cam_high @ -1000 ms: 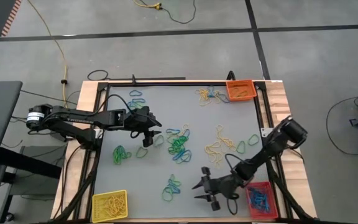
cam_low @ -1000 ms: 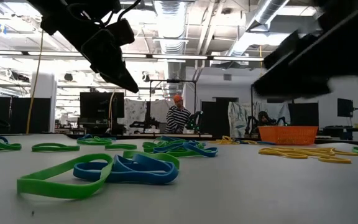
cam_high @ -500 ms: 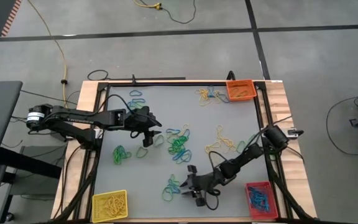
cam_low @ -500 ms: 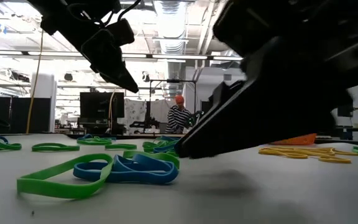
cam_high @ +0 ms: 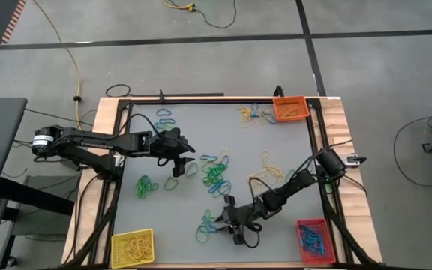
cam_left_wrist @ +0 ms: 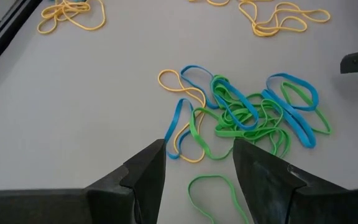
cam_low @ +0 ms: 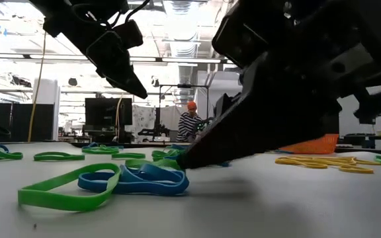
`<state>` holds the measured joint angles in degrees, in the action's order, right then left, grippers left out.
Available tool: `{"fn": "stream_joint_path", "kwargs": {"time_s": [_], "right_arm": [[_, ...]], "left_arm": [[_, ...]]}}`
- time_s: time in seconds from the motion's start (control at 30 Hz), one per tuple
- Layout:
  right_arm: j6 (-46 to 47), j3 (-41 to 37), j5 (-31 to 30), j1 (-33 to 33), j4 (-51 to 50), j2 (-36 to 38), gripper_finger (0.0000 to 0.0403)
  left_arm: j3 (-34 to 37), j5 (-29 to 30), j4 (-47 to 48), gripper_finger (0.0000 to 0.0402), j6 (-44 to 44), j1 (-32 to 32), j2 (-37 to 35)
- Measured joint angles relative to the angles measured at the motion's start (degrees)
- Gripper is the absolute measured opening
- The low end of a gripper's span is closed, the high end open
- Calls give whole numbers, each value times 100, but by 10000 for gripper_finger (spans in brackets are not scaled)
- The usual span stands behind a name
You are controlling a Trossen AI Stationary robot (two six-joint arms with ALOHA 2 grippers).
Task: Sort rubber bands into baskets
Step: Put the blue rubber band into the red bin
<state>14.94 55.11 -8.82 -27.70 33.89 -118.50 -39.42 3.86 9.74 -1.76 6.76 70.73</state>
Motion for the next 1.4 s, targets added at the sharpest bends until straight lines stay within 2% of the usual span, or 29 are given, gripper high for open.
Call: {"fn": "stream_joint_path", "kwargs": {"time_s": [0.23,0.47,0.6,0.77,0.83,0.97,1.17,1.3,1.4], "right_arm": [[24,193,174,-33,521,-394,179],[-5,696,162,7,-521,-513,171],[-260,777,142,-44,-645,-494,129],[-533,800,106,-107,-810,-471,31],[-677,801,60,-162,-918,-393,18],[-879,776,-440,-332,-1480,8,24],[-1260,789,-2030,-759,-2005,897,22],[-1241,789,-2939,-933,-2393,1174,57],[-1111,789,-3275,-984,-2663,1212,91]], "left_arm": [[0,2,1,178,0,0,-2],[0,0,4,178,0,0,-2],[0,2,2,178,0,0,-2],[0,0,2,178,0,0,0],[0,2,2,178,0,0,0],[0,2,2,178,0,0,-1],[0,2,2,178,0,0,-2],[0,2,2,178,0,0,0],[0,0,2,178,0,0,-2]]}}
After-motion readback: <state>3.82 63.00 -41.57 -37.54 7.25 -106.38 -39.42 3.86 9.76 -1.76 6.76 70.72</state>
